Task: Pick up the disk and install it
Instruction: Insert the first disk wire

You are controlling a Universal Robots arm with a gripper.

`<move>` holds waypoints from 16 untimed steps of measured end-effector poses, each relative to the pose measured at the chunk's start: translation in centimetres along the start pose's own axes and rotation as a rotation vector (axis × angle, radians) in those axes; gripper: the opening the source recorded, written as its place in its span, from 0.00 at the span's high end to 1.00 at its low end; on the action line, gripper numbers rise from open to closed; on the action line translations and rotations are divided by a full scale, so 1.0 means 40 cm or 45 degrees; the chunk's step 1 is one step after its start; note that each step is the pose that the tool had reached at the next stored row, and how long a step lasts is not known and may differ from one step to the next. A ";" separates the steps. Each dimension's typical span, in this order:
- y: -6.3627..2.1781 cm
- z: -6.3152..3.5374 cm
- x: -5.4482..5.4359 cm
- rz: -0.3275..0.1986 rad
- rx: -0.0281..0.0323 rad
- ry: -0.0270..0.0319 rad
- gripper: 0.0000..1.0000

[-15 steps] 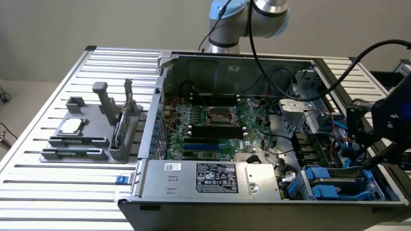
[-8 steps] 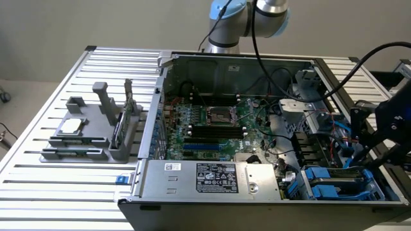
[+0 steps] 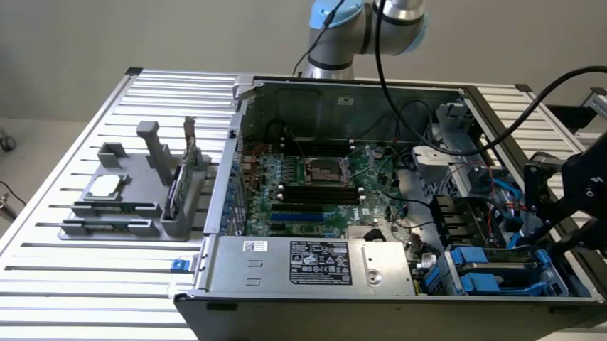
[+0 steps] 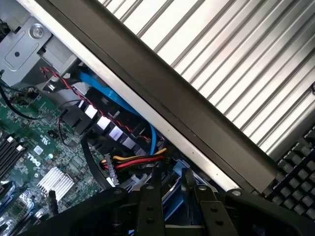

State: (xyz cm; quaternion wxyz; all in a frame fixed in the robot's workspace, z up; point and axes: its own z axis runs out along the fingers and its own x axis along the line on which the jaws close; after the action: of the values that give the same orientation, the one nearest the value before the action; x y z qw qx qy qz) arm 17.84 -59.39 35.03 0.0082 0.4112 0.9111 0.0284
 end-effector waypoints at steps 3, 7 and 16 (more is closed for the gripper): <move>-0.001 0.000 0.001 0.017 0.0003 0.0080 0.69; -0.002 0.000 0.001 0.081 -0.0013 0.0082 0.69; -0.005 0.004 0.004 0.145 0.0186 0.0273 0.69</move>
State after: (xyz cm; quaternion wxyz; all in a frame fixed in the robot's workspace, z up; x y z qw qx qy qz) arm 17.59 -59.41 34.86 -0.0062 0.4620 0.8865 0.0266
